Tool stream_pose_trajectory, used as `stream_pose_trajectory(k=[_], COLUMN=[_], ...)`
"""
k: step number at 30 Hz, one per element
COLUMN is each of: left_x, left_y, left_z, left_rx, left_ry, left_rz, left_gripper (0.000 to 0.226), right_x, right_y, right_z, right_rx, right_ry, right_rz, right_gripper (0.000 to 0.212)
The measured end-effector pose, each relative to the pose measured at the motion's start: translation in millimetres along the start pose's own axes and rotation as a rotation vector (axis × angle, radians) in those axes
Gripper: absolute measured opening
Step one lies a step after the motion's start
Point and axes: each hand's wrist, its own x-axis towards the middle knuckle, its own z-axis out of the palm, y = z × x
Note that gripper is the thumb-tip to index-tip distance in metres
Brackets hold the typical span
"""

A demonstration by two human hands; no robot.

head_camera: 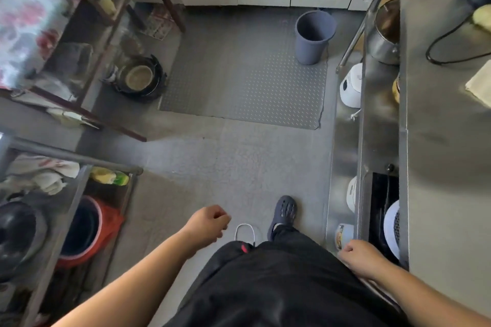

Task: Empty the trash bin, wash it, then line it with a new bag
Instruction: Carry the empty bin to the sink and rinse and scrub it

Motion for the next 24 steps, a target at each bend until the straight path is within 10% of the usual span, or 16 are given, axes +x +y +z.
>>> stream_pose_trajectory(k=[8,24], left_x=[31,196], left_y=[14,122], left_z=[-45,-204], left_rx=[0.061,0.441], left_ry=[0.092,-0.115], left_rz=[-0.113,-0.076], left_gripper=[0.017,0.013], right_x=[52,114], right_y=[-87,-203], right_z=[-132,-252], right_rx=[0.19,0.259], right_ry=[0.095,0.14], right_rz=[-0.076,0.068], right_gripper=[0.013,0.022])
